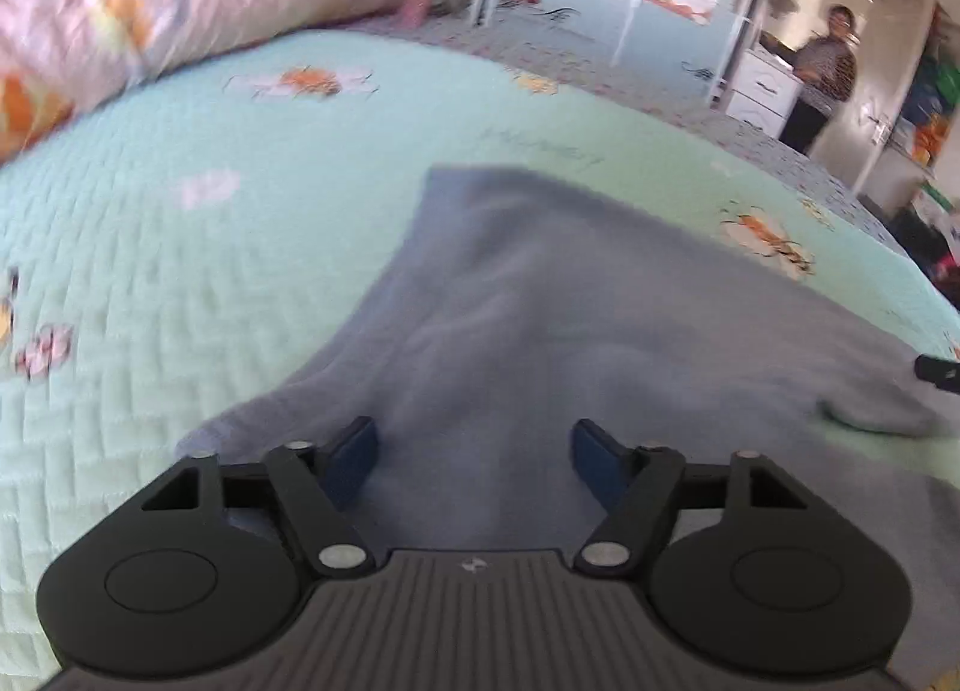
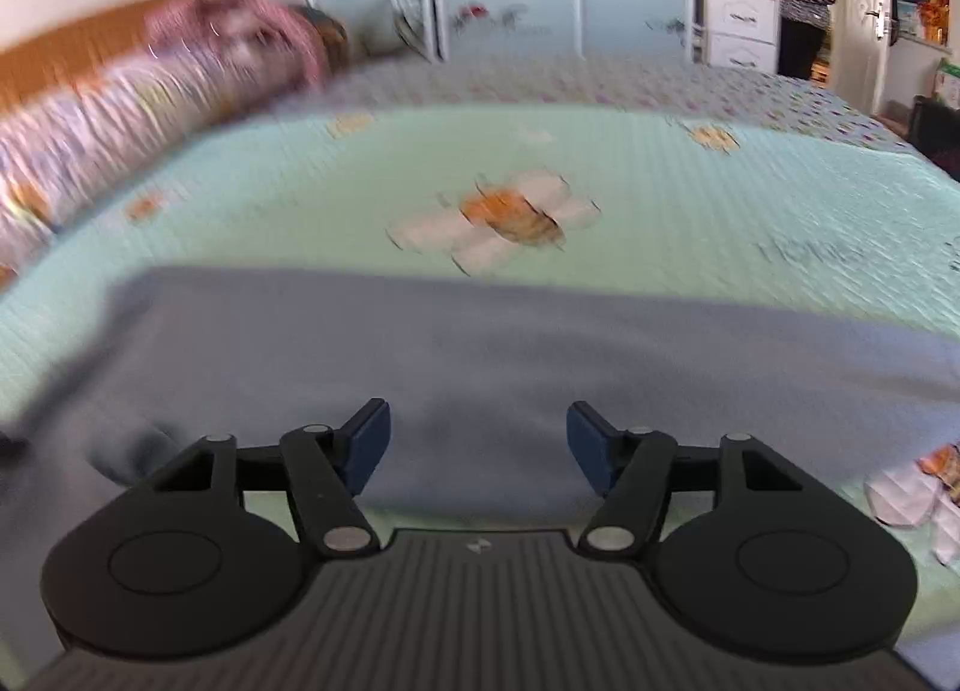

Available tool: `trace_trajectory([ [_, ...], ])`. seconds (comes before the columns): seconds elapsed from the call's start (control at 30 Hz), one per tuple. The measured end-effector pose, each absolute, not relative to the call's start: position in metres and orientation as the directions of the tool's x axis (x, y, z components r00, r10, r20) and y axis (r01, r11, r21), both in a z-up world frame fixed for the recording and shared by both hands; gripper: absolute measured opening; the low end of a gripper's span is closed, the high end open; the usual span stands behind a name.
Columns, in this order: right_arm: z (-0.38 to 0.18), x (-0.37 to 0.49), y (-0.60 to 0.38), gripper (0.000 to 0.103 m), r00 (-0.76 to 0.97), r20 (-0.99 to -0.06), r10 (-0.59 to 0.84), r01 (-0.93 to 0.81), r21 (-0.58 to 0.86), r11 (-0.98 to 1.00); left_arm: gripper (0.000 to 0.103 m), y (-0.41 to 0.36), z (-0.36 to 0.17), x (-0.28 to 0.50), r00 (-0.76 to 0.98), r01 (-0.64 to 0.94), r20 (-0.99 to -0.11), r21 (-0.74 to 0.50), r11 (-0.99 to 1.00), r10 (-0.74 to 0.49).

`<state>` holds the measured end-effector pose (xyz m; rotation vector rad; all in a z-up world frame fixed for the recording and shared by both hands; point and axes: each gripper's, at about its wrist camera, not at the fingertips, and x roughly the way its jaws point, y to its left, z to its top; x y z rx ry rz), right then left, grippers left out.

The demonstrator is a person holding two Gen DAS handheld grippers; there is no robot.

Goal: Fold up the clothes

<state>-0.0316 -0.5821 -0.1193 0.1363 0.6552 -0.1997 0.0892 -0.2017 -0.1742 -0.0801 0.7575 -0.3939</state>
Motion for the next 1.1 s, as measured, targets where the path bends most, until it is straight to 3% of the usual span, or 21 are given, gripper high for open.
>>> trace_trajectory([
  [0.07,-0.116,-0.025,-0.575,0.075,0.791,-0.599,-0.124,0.19,0.047,0.981,0.062,-0.199,-0.175,0.084,0.682,0.325,-0.644,-0.158,0.933,-0.346],
  [0.2,-0.149,0.007,-0.572,0.075,0.733,-0.675,-0.089,0.066,-0.06,0.996,0.062,-0.196,-0.166,0.073,0.704,0.315,-0.643,-0.1,0.944,-0.303],
  [0.27,-0.157,0.003,-0.591,0.083,0.736,-0.673,-0.08,0.02,-0.097,0.995,0.062,-0.197,-0.162,0.064,0.71,0.317,-0.64,-0.082,0.945,-0.294],
  [0.33,-0.156,-0.019,-0.638,0.09,0.736,-0.667,-0.115,0.103,-0.058,0.993,0.063,-0.201,-0.158,0.057,0.719,0.32,-0.631,-0.073,0.945,-0.292],
  [0.47,-0.156,-0.079,-0.729,0.095,0.691,-0.665,-0.282,0.357,-0.024,0.934,0.064,-0.223,-0.147,0.051,0.736,0.352,-0.583,-0.104,0.93,-0.344],
  [0.53,-0.143,-0.101,-0.744,0.091,0.678,-0.641,-0.36,0.48,0.015,0.877,0.066,-0.24,-0.143,0.053,0.737,0.379,-0.56,-0.122,0.917,-0.379],
  [0.6,-0.133,-0.101,-0.73,0.091,0.713,-0.604,-0.356,0.456,0.013,0.89,0.066,-0.255,-0.142,0.062,0.733,0.389,-0.557,-0.127,0.912,-0.39],
  [0.73,-0.127,-0.053,-0.683,0.09,0.817,-0.544,-0.194,0.311,0.131,0.941,0.066,-0.279,-0.144,0.088,0.726,0.375,-0.58,-0.118,0.919,-0.37],
  [0.87,-0.142,0.009,-0.64,0.09,0.792,-0.603,-0.095,0.164,0.059,0.985,0.067,-0.28,-0.163,0.112,0.685,0.328,-0.668,-0.075,0.942,-0.292],
  [0.93,-0.151,0.024,-0.64,0.09,0.737,-0.664,-0.129,0.143,-0.033,0.989,0.069,-0.276,-0.172,0.11,0.683,0.341,-0.666,-0.072,0.937,-0.3],
  [1.0,-0.154,0.012,-0.666,0.09,0.731,-0.663,-0.162,0.155,-0.07,0.985,0.07,-0.272,-0.18,0.103,0.698,0.368,-0.642,-0.057,0.928,-0.317],
  [1.1,-0.154,-0.032,-0.744,0.096,0.688,-0.667,-0.287,0.323,-0.073,0.944,0.072,-0.277,-0.196,0.086,0.758,0.392,-0.578,0.032,0.919,-0.303],
])
